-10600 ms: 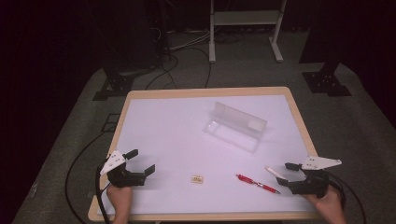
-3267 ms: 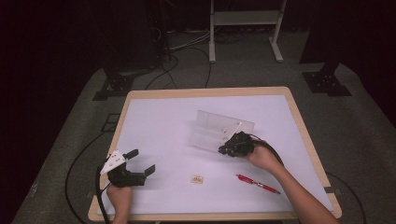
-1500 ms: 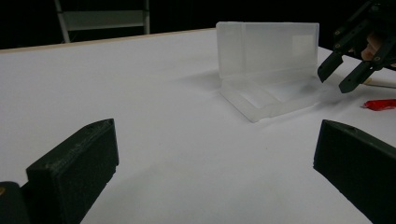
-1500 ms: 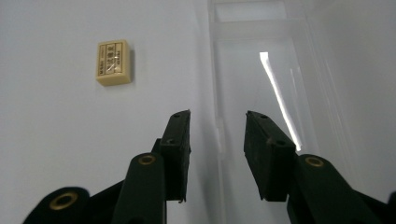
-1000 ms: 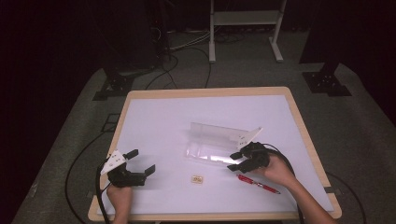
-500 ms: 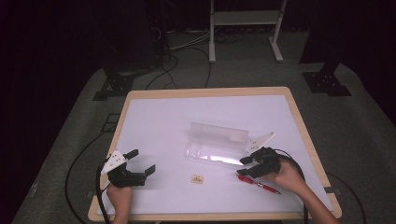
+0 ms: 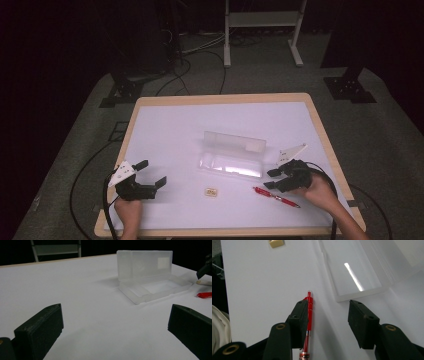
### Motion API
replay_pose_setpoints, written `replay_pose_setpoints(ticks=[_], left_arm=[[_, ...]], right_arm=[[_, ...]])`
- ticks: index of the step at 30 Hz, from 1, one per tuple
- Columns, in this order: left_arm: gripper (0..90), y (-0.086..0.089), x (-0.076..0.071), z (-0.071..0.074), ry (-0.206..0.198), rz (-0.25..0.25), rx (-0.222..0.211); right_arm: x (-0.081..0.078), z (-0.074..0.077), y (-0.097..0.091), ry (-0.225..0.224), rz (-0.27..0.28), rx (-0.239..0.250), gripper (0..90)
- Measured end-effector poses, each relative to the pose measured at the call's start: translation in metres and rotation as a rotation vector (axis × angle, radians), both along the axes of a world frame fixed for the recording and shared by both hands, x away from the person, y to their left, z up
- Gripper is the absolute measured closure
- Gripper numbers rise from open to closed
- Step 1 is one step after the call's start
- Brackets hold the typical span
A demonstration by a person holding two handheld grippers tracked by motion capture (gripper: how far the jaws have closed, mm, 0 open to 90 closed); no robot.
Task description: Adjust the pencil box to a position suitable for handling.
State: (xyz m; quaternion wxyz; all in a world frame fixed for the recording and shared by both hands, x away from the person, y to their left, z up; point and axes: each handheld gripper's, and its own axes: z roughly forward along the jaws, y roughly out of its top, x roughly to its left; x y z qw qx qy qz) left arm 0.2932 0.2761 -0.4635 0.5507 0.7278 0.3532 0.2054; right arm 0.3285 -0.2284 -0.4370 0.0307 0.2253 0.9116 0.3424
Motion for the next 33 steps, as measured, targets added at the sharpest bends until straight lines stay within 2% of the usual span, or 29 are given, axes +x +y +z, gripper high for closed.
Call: replay_pose_setpoints(ticks=[11,22,33], left_arm=[[0.0,0.0,0.0,0.0,0.002,0.0,0.001],[0.0,0.0,0.0,0.0,0.002,0.001,0.003],[0.0,0.0,0.0,0.0,0.002,0.002,0.003]], right_arm=[[-0.006,-0.007,-0.019,0.0,-0.034,-0.013,50.4],[-0.013,-0.009,-0.045,-0.007,-0.106,-0.009,51.8],[-0.021,-0.012,-0.063,-0.015,-0.146,-0.018,53.2]])
